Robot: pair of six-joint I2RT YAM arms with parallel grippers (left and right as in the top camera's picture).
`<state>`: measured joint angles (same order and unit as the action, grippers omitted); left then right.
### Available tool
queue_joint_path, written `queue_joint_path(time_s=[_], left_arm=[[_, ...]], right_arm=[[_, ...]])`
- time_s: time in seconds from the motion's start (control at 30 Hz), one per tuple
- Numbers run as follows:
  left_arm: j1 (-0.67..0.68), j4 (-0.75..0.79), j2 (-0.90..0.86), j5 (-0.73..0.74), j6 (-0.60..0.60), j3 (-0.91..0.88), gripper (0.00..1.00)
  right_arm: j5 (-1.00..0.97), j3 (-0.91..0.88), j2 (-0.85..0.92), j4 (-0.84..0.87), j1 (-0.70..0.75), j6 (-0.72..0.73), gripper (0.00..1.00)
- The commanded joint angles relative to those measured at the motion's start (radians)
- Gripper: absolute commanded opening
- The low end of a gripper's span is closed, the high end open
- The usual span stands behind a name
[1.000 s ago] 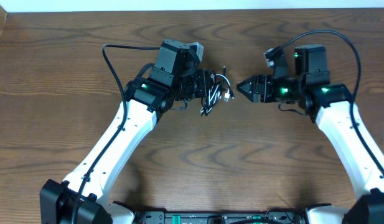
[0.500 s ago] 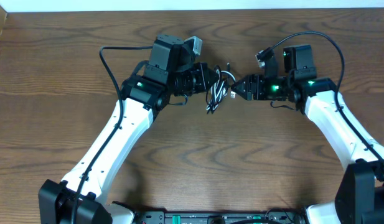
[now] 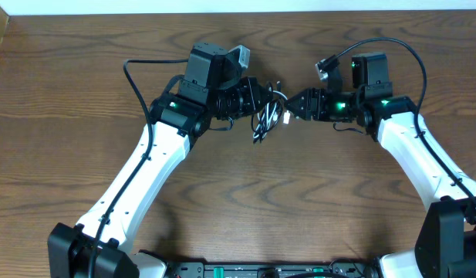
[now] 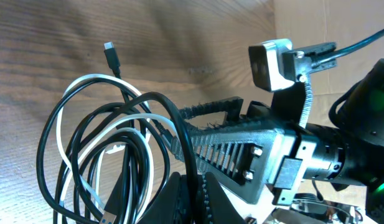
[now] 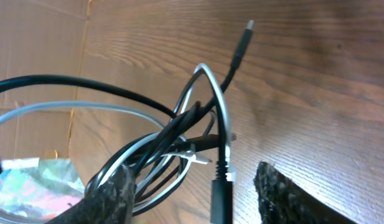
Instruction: Untangle cables
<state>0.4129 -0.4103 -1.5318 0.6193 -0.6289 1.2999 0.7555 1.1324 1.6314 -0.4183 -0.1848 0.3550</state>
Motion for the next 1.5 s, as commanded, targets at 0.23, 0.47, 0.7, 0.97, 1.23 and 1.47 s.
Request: queue_joint_path(time_s=[0.23,0.47,0.7,0.97,1.23,1.47], left_arm=[[-0.004,0.008,0.0,0.021,-0.013,0.013,0.08],[-0.003,0.005,0.0,0.034,-0.039,0.013,0.08],[-0.003,0.001,0.0,0.128,-0.039,0.013,0.08],[-0.003,0.0,0.0,0.27,-0.019,0.013,0.08],[-0.003,-0.156,-0.014,0.122,0.087,0.013,0.08],[-0.002,-0.225,-0.113,0.119,0.124,0.012,0.08]], right_arm=[[0.061,0.017,0.145,0.033,-0.011,-0.076,0.51],[0.142,0.017,0.172,0.124,-0.017,-0.142,0.39],[0.122,0.018,0.172,0.209,0.049,-0.13,0.01],[-0.056,0.018,0.172,0.126,0.142,-0.015,0.01],[-0.163,0.018,0.172,-0.035,0.154,0.0,0.01],[-0.166,0.018,0.156,-0.12,0.137,-0.004,0.01]])
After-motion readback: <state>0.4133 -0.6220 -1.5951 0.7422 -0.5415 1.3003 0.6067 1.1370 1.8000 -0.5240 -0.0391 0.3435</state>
